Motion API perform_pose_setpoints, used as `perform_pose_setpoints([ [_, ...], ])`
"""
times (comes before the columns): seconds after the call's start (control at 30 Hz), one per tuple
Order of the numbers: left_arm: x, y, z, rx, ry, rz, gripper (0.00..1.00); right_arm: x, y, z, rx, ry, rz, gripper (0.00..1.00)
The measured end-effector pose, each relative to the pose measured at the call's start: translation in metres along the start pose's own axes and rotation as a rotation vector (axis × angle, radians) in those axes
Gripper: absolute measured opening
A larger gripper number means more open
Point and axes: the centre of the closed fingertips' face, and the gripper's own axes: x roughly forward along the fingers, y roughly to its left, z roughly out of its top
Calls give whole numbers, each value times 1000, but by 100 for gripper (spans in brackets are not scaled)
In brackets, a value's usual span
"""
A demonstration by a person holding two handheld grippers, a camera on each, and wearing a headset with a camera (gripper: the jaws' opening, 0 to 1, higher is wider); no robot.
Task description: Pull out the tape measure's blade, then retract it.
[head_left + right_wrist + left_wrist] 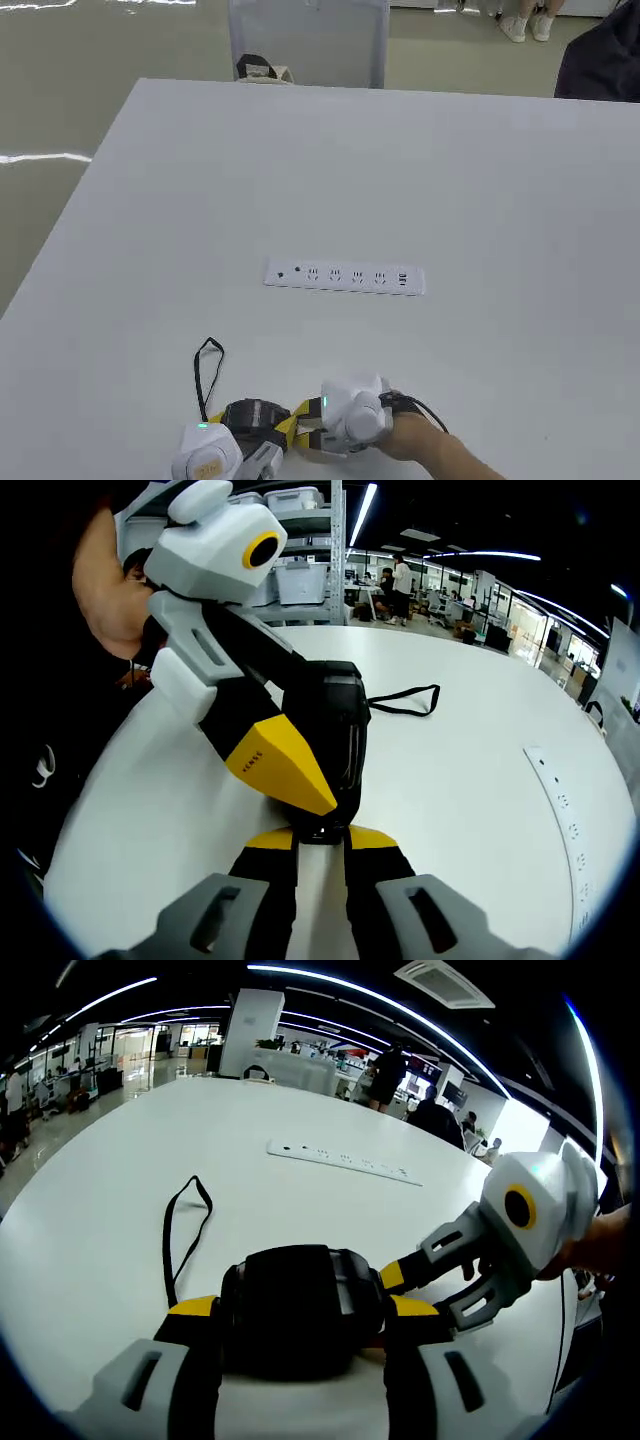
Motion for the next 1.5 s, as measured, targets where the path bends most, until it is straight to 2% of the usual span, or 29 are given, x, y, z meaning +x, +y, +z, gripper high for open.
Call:
perform_pose_setpoints([
  [0.07, 0, 1, -1, 12, 3, -1, 63, -1, -3, 3, 14, -9, -18, 22],
  [0.23, -5, -2, 4, 35, -6, -21, 64, -6, -1, 4, 23, -6, -34, 24],
  [0.33, -5, -3, 5, 53, -15, -41, 67, -8, -1, 4, 29, 0, -50, 25],
  [0.4, -9, -5, 8, 81, -19, -54, 69, -12, 1, 5, 38, 0, -62, 26],
  [0.5, -15, -10, 12, 120, -21, -73, 72, -16, 1, 5, 73, 9, -89, 31],
  [0.6, -20, -6, 12, 151, -14, -90, 74, -21, 3, 5, 84, 12, -115, 34],
  [0.7, -23, -5, 11, 171, -7, -103, 75, -28, 5, 7, 102, 7, -138, 36],
  [0.8, -30, -9, 11, 190, 3, -125, 78, -34, 6, 4, 127, 10, -162, 39],
  [0.97, -37, -8, 8, 250, 14, -157, 80, -45, 10, 2, 157, 8, -199, 43],
  [1.13, -52, -18, 9, 311, 24, -180, 81, -58, 15, -3, 208, 27, -240, 50],
  [1.37, -64, -19, 6, 353, 36, -214, 85, -81, 23, -8, 265, 32, -314, 56],
  [1.5, -72, -21, 5, 359, 43, -234, 86, -95, 29, -14, 304, 20, -352, 58],
])
